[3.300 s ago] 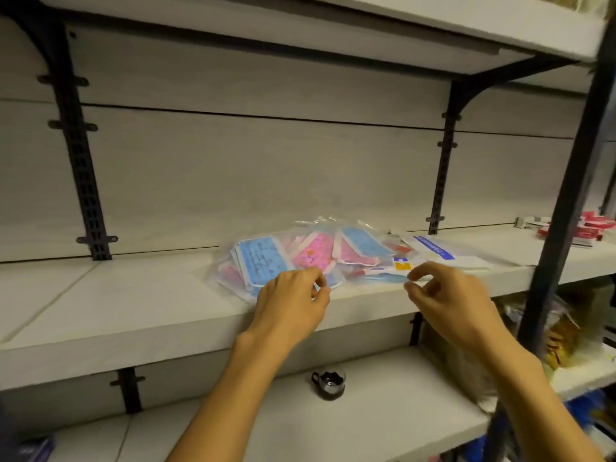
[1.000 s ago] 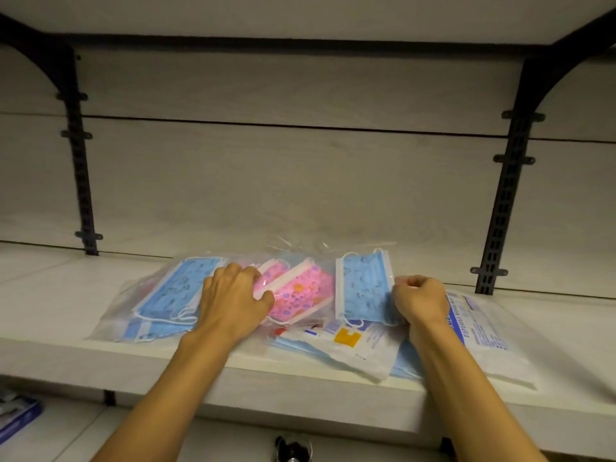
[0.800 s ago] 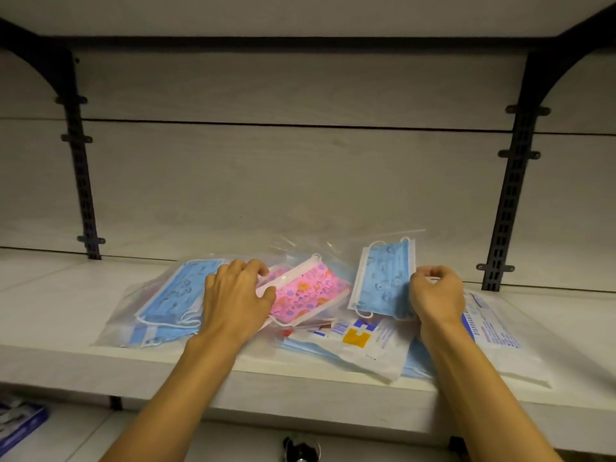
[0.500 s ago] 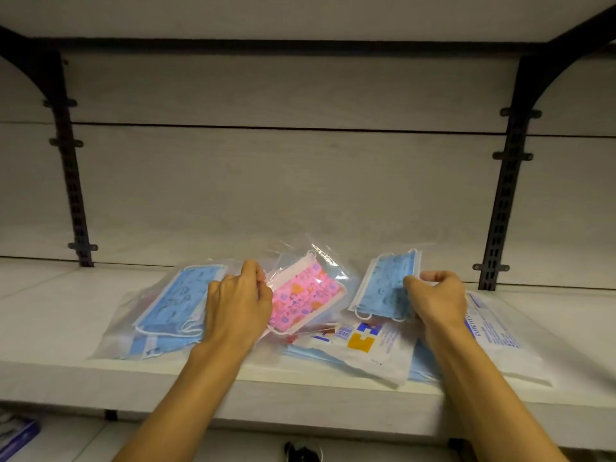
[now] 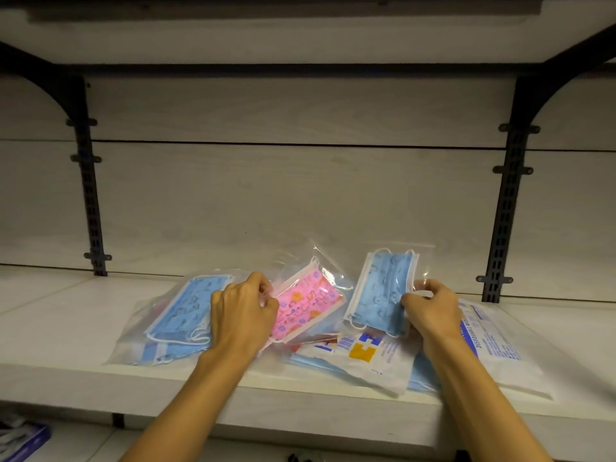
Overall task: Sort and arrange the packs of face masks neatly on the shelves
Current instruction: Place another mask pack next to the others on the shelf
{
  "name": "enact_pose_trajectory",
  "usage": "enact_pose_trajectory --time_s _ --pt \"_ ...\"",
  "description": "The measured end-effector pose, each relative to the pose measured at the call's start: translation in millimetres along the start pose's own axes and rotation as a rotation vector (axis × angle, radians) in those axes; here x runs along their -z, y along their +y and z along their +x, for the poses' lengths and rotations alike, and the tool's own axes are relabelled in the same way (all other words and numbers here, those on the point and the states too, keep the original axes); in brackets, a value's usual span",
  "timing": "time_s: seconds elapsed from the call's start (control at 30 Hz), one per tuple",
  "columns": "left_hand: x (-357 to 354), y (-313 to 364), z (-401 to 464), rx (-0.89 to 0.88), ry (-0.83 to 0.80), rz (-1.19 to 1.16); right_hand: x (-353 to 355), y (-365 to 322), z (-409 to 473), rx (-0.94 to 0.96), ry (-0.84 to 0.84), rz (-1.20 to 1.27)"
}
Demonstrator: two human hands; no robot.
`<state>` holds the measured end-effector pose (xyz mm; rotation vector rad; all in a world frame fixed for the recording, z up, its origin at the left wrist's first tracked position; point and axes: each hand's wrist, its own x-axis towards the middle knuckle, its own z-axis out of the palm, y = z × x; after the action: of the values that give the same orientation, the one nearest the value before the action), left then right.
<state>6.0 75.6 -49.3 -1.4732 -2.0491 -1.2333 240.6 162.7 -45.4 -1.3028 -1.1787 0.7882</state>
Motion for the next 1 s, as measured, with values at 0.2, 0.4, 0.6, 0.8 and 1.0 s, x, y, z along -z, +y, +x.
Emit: enact_pose_trajectory --time_s 0.2,0.4,0.6,0.8,1.0 --pt "13 -3 7 0.055 -0.061 -0.114 0 -15 -10 0.131 -0.078 0.151" --pt "44 1 8 0.114 0.008 -0.182 -6 -33 -27 0.151 -0.211 0.219" --pt "80 0 -13 0.238 0.163 -0.435 -1 -61 -48 0.271 -0.338 0.314" --pt "114 -21 -32 0.563 0.177 -0.733 -20 -78 -74 0.252 -0.444 0.347" --pt "148 -70 -53 0.626 0.23 -0.632 -52 -84 -114 0.201 -0.537 0.28"
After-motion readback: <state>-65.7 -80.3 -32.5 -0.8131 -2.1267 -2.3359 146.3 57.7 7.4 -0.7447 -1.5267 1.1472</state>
